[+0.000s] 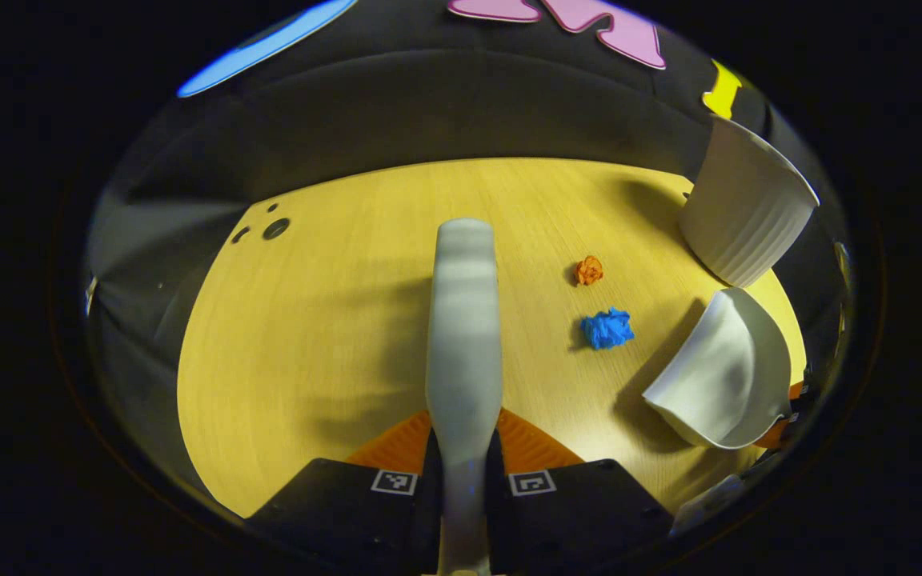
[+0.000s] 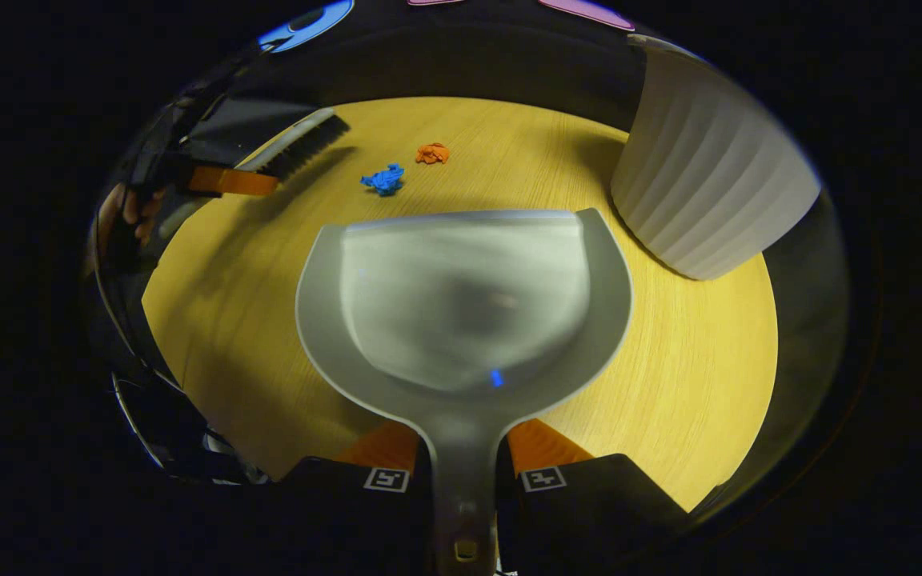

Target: Pick up the small broom and dustpan from the desktop, sweep the trash into the dustpan with the broom, and then empty the trash into the garbage bin.

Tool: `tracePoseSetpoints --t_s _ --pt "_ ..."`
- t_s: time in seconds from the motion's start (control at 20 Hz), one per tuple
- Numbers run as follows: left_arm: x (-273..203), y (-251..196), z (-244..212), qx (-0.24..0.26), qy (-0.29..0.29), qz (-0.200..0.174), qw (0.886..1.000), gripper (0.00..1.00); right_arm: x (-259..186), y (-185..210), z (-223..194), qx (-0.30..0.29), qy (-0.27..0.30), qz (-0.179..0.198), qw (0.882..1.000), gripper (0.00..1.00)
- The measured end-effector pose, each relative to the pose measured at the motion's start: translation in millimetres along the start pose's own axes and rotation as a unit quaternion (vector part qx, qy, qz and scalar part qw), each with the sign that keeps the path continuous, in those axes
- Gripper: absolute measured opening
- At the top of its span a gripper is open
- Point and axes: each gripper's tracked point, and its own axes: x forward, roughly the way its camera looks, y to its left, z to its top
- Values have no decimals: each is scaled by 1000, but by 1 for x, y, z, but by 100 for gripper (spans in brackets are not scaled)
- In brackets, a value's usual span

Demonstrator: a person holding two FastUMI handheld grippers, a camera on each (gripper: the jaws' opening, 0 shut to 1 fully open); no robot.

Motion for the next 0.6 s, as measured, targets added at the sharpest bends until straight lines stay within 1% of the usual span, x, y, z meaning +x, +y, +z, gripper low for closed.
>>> tracePoseSetpoints --t_s 0.05,0.1,0.2,0.3,0.4,0.5,0.55,0.6 --pt "10 -5 9 9 3 -4 1000 27 -1 -4 2 -4 0 7 1000 39" --pt "19 -9 18 23 7 -6 1000 27 -1 -7 1 -12 3 14 1000 35" --pt "38 -18 29 68 20 -12 997 26 2 -18 -3 -27 9 20 999 35" --pt "50 -29 39 126 34 -21 991 28 5 -27 -9 -38 18 21 999 35" --pt "58 -41 42 169 50 -34 984 27 9 -35 -15 -50 24 15 998 35" --pt "64 -53 43 201 56 -47 977 27 9 -38 -19 -58 26 14 998 35" --pt "63 -58 45 211 57 -52 974 28 11 -39 -19 -62 26 13 998 39" --pt "63 -64 45 220 60 -58 972 25 12 -37 -20 -66 27 13 997 39"
